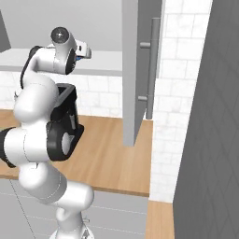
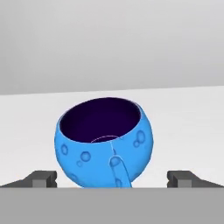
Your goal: Gather all objects into one cabinet and sort the glasses and bowls to opposite sides.
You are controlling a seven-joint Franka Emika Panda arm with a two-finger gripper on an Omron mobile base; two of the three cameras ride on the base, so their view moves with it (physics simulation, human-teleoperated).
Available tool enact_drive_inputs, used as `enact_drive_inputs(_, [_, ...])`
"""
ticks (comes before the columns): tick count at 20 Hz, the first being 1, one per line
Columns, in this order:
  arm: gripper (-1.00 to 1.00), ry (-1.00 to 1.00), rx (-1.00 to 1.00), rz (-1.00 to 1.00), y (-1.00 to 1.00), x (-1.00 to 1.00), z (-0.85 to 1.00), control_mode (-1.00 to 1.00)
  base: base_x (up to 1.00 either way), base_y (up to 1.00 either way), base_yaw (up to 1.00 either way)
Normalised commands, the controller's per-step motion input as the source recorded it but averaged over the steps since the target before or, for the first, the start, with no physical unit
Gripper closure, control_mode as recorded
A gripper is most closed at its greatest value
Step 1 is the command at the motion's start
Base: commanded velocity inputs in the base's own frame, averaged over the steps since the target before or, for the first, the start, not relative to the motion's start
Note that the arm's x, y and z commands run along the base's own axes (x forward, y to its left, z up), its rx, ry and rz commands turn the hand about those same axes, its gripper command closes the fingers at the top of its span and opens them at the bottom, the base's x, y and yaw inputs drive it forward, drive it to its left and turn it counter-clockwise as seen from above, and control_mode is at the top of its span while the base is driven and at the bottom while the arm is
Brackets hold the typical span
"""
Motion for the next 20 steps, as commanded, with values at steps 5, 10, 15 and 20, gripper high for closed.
enact_drive_inputs(5, [-1.0,0.05,0.0,0.03,0.0,0.35,-0.09,-1.0,0.0,0.0,0.0])
enact_drive_inputs(10, [-1.0,0.04,0.0,0.02,0.0,0.34,-0.2,-1.0,0.0,0.0,0.0])
enact_drive_inputs(15, [-1.0,0.01,0.0,0.01,0.07,0.16,-0.13,-1.0,0.0,0.0,0.0])
enact_drive_inputs(20, [1.0,0.0,0.0,0.0,0.36,0.0,-0.06,-1.0,0.0,0.0,0.0])
